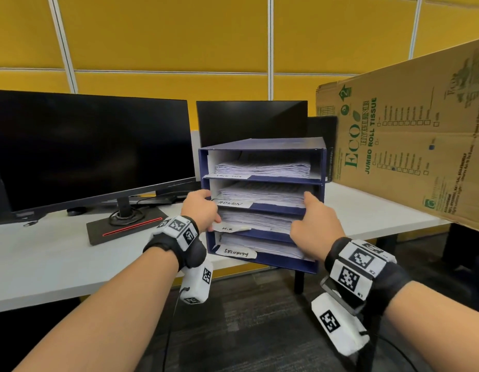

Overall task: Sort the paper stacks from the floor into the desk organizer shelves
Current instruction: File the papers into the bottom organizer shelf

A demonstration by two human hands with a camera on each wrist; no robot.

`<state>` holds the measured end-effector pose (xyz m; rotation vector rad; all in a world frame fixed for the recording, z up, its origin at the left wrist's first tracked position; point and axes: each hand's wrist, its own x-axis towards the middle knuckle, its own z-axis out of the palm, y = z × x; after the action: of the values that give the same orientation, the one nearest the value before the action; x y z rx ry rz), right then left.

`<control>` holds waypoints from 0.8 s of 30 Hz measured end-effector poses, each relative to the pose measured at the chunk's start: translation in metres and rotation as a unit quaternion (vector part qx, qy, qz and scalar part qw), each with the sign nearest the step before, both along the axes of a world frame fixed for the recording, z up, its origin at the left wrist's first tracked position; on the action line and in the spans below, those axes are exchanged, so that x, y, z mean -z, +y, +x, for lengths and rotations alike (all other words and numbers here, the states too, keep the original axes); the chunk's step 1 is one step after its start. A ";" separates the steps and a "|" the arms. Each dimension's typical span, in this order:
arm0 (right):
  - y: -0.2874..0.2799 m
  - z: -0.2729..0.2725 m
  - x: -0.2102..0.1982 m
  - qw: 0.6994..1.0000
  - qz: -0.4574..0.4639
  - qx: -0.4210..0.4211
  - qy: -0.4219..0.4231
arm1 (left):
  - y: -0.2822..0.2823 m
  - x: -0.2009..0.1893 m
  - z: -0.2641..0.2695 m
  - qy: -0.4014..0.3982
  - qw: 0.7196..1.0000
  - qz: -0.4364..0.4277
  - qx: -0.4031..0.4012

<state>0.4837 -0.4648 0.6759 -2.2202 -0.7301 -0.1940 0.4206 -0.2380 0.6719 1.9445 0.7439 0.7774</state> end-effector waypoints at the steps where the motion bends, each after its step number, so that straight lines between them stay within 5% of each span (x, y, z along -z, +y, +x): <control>1: 0.002 0.001 -0.002 1.000 -0.004 0.000 0.021 | -0.002 -0.002 0.002 0.022 1.000 -0.009 0.017; 7: 0.034 0.021 -0.001 0.988 -0.052 0.011 0.148 | -0.002 -0.003 0.016 0.095 0.991 -0.054 0.071; 10: 0.040 0.033 -0.001 0.981 0.013 0.030 0.193 | 0.000 -0.003 0.021 0.099 0.990 -0.058 0.079; 24: 0.040 0.032 0.008 0.988 0.034 0.037 0.143 | 0.004 -0.001 0.026 0.115 0.989 -0.036 0.082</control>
<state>0.5157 -0.4243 0.6676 -2.1513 -0.4786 0.0620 0.4466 -0.2341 0.6732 2.0207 0.7267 0.4264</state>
